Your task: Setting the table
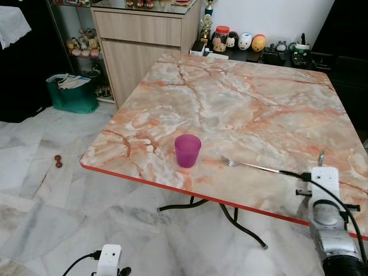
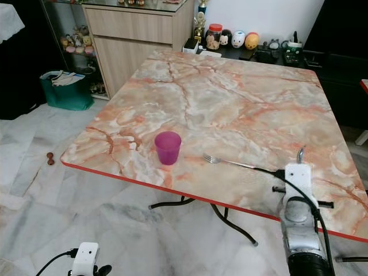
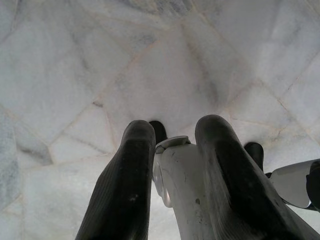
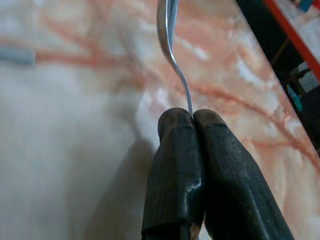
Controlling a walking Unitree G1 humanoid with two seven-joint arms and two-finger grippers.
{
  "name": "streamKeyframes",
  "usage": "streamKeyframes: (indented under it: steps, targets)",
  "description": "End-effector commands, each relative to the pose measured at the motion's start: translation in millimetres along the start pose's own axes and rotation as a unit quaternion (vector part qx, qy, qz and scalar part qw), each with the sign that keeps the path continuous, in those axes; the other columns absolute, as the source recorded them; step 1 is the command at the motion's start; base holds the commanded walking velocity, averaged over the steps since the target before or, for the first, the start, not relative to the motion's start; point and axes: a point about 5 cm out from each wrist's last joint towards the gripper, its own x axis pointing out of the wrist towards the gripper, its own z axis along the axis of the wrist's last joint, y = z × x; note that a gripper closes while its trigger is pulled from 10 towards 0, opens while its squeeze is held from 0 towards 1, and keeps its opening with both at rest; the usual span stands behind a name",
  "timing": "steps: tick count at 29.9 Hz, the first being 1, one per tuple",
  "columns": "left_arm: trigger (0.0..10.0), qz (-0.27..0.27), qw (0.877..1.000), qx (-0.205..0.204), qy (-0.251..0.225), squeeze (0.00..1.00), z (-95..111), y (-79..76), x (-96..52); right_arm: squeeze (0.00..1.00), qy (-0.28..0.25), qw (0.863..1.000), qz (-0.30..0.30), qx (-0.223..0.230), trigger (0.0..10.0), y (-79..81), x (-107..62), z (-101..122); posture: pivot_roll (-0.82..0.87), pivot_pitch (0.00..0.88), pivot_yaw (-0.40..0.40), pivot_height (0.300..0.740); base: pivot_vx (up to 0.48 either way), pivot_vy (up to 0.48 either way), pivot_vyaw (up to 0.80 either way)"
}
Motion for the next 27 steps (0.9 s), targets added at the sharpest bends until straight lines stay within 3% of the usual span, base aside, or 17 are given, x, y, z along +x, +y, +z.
streamKeyframes:
  steps: [1, 8, 9, 10, 16, 17, 18, 27]
  targets:
    - [10.0, -0.003, 1.000, -0.003, 0.011, 0.00, -3.8, -1.0, -0.3, 0.00, 0.016, 1.000, -0.004, -0.014, 10.0, -5.8, 4.2, -1.2, 0.04, 0.000, -0.039, 0.740, 0.000, 0.000, 0.00]
    - [10.0, -0.003, 1.000, -0.004, 0.012, 0.00, -4.5, -1.2, -0.4, 0.00, 0.025, 1.000, -0.003, -0.013, 10.0, -7.2, 5.9, -2.1, 0.04, 0.000, -0.039, 0.740, 0.000, 0.000, 0.00]
    - [10.0, -0.003, 1.000, -0.004, 0.012, 0.00, -4.7, -1.5, -0.4, 0.62, 0.024, 1.000, -0.002, -0.011, 10.0, -7.4, 6.0, -1.4, 0.04, 0.000, -0.039, 0.740, 0.000, 0.000, 0.00]
    - [10.0, -0.004, 1.000, -0.003, 0.012, 0.00, -4.7, -1.6, -0.4, 0.71, 0.024, 1.000, -0.002, -0.011, 10.0, -7.5, 6.1, -1.4, 0.04, 0.000, -0.039, 0.740, 0.000, 0.000, 0.00]
    - [10.0, -0.004, 1.000, -0.002, 0.011, 0.00, -3.7, -2.1, -0.1, 0.64, 0.018, 1.000, 0.006, -0.018, 10.0, -5.9, 6.7, -0.1, 0.04, 0.000, -0.038, 0.740, 0.000, 0.000, 0.00]
    - [10.0, -0.004, 1.000, -0.002, 0.011, 0.00, -3.5, -2.4, 0.0, 0.09, 0.018, 1.000, 0.006, -0.016, 10.0, -5.4, 6.7, -0.2, 0.04, 0.000, -0.039, 0.740, 0.000, 0.000, 0.00]
    - [10.0, -0.004, 1.000, -0.001, 0.011, 0.00, -3.4, -2.5, 0.1, 0.00, 0.019, 1.000, 0.005, -0.014, 10.0, -5.3, 6.7, -0.6, 0.04, 0.000, -0.039, 0.740, 0.000, 0.000, 0.00]
    - [10.0, -0.002, 1.000, -0.001, 0.013, 0.00, -4.8, -1.3, -0.4, 0.00, 0.004, 1.000, 0.011, 0.003, 10.0, -1.9, 6.0, 3.9, 0.04, 0.000, -0.039, 0.740, 0.000, 0.000, 0.00]
